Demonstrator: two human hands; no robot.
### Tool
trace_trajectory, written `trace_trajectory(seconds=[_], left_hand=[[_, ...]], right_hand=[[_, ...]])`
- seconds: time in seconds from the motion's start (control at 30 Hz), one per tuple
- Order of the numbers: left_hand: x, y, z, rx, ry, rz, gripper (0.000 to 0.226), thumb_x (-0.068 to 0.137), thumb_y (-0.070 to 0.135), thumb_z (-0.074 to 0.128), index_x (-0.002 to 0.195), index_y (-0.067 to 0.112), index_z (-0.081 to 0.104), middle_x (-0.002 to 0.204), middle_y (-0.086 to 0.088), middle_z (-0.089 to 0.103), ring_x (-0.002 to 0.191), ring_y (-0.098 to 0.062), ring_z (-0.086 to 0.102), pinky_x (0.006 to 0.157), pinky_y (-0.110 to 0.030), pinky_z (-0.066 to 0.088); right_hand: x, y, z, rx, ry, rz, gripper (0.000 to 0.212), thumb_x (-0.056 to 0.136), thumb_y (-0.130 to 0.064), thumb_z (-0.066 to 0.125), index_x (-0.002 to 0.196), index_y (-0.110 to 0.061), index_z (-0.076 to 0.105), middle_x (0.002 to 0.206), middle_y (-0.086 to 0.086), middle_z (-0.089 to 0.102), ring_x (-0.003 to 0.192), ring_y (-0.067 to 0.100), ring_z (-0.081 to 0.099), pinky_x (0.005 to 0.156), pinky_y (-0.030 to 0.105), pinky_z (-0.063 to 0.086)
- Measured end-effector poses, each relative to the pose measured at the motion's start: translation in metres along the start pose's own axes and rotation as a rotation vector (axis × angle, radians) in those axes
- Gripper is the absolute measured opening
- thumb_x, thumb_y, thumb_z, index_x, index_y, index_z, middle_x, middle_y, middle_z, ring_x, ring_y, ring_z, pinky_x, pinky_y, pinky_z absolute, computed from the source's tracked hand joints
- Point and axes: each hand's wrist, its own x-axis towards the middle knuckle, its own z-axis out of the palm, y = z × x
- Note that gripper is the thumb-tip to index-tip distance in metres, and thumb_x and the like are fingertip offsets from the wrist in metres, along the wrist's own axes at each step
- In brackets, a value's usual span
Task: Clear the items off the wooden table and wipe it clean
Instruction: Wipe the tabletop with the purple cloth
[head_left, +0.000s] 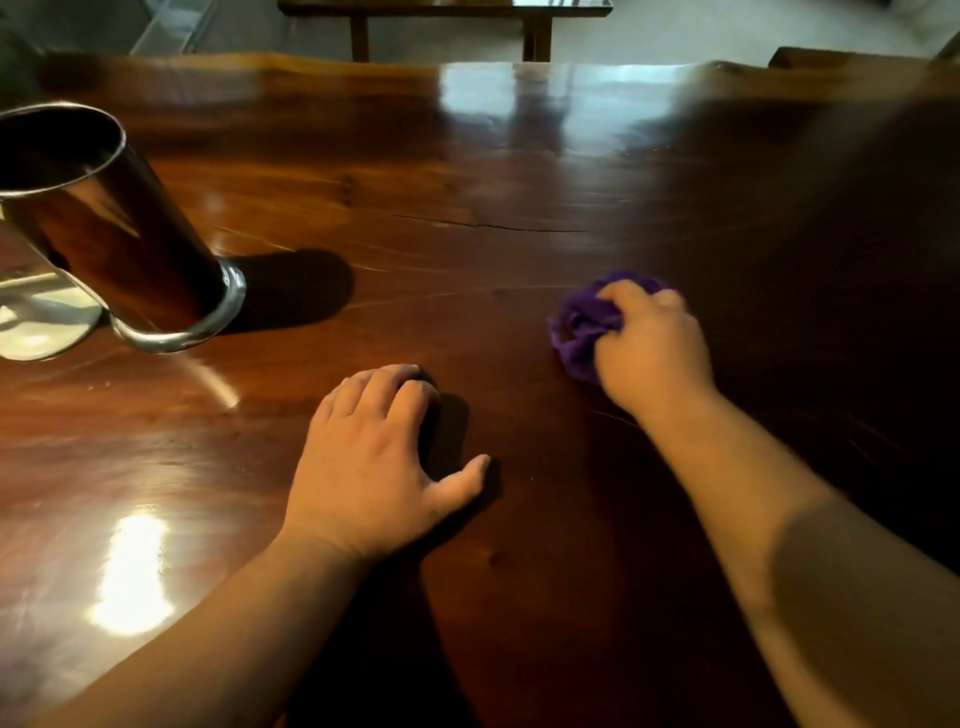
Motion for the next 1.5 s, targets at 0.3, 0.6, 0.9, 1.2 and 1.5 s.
trace_trajectory(seconds=[0.3, 0.6, 0.9, 1.2, 1.5], left_hand=[[-0.026, -0.032, -0.010, 0.054, -0.058, -0.075, 0.081, 0.074, 0.089, 0.053, 0.113, 0.018, 0.061, 0.139, -0.007, 0.056, 0.130, -0.034, 0.048, 0.106, -0.054, 0.040], [-0.028, -0.023, -0.018, 0.050, -0.138, -0.053, 0.073, 0.078, 0.086, 0.050, 0.129, 0.035, 0.061, 0.151, -0.002, 0.049, 0.143, -0.033, 0.035, 0.116, -0.062, 0.027], [-0.032, -0.023, -0.014, 0.066, -0.093, -0.091, 0.080, 0.077, 0.088, 0.049, 0.133, 0.031, 0.059, 0.151, -0.002, 0.051, 0.142, -0.031, 0.039, 0.114, -0.059, 0.031], [-0.045, -0.020, -0.016, 0.058, -0.136, -0.165, 0.096, 0.076, 0.095, 0.037, 0.151, 0.035, 0.045, 0.166, 0.003, 0.032, 0.155, -0.023, 0.020, 0.122, -0.059, 0.015], [-0.044, -0.019, -0.018, 0.062, -0.163, -0.184, 0.096, 0.075, 0.097, 0.031, 0.152, 0.040, 0.040, 0.168, 0.007, 0.028, 0.156, -0.021, 0.015, 0.123, -0.057, 0.013]], right_hand=[[-0.106, -0.098, 0.035, 0.193, -0.182, -0.507, 0.041, 0.082, -0.026, 0.064, 0.117, -0.042, 0.052, 0.105, -0.003, 0.051, 0.101, 0.023, 0.053, 0.080, 0.040, 0.050], [-0.054, 0.041, -0.016, -0.012, 0.038, -0.117, 0.041, 0.083, -0.011, 0.061, 0.120, -0.027, 0.069, 0.105, 0.018, 0.057, 0.094, 0.044, 0.059, 0.084, 0.050, 0.052], [-0.062, -0.059, 0.030, -0.015, 0.092, -0.121, 0.042, 0.085, -0.016, 0.051, 0.122, -0.030, 0.062, 0.108, 0.017, 0.053, 0.095, 0.042, 0.055, 0.079, 0.042, 0.045], [-0.106, -0.071, 0.032, 0.114, -0.027, -0.420, 0.041, 0.082, -0.021, 0.056, 0.118, -0.041, 0.056, 0.101, -0.002, 0.051, 0.096, 0.026, 0.054, 0.079, 0.041, 0.050], [-0.031, 0.061, -0.027, -0.116, 0.044, 0.151, 0.045, 0.087, -0.014, 0.056, 0.129, -0.028, 0.062, 0.115, 0.023, 0.053, 0.097, 0.047, 0.057, 0.085, 0.046, 0.050]])
